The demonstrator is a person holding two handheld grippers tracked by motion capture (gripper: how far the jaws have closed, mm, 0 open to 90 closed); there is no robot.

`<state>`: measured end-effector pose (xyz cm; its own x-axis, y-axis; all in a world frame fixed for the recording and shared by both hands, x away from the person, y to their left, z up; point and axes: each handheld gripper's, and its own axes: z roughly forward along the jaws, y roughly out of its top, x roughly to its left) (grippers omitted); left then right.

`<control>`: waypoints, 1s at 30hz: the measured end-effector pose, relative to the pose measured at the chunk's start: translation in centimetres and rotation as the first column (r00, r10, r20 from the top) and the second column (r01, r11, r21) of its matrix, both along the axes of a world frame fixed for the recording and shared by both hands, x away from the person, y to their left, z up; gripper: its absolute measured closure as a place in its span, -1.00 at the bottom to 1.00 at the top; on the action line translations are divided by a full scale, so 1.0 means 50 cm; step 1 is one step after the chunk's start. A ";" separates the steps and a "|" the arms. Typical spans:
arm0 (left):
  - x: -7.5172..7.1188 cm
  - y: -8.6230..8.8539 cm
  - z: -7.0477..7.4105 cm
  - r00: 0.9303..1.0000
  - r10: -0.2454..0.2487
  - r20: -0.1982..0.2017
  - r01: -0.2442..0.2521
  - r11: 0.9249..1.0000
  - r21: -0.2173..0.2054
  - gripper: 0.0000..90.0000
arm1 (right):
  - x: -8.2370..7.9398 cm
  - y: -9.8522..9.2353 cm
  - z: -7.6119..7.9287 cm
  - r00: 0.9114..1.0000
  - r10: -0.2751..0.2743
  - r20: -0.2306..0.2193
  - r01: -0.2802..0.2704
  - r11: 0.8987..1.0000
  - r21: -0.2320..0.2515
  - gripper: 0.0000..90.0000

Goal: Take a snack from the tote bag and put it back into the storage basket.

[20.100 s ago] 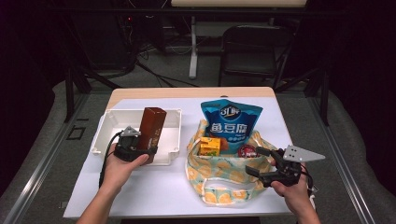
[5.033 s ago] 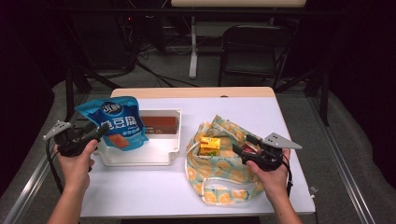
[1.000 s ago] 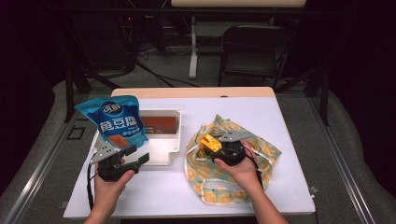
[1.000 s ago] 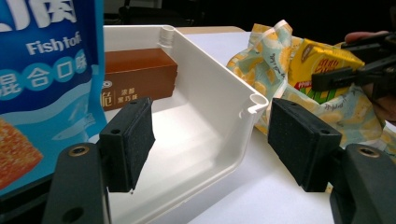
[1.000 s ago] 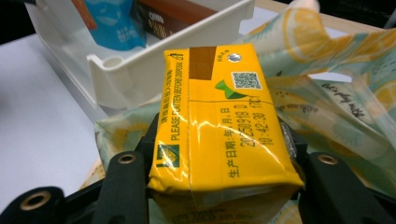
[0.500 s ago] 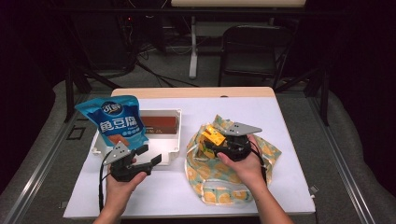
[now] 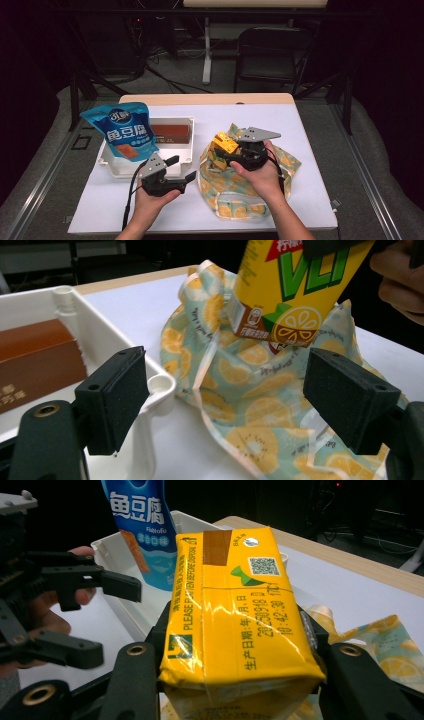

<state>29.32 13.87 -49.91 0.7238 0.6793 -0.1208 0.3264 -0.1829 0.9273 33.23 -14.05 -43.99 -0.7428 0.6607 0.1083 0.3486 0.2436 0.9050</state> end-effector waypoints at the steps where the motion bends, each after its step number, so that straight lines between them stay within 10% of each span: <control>1: 0.000 -0.008 0.000 1.000 -0.003 0.006 0.003 1.000 0.002 -0.59 | -0.002 0.002 0.002 1.000 0.003 0.002 -0.003 1.000 -0.003 0.15; 12: -0.005 -0.073 0.007 0.998 -0.057 0.027 0.056 0.998 0.036 -0.62 | -0.019 0.032 0.011 1.000 0.021 -0.005 -0.021 1.000 0.001 0.15; 30: -0.008 -0.106 0.012 0.997 0.026 0.073 -0.032 0.996 0.086 -0.58 | -0.038 0.092 0.002 0.999 0.032 -0.040 -0.032 0.999 -0.005 0.14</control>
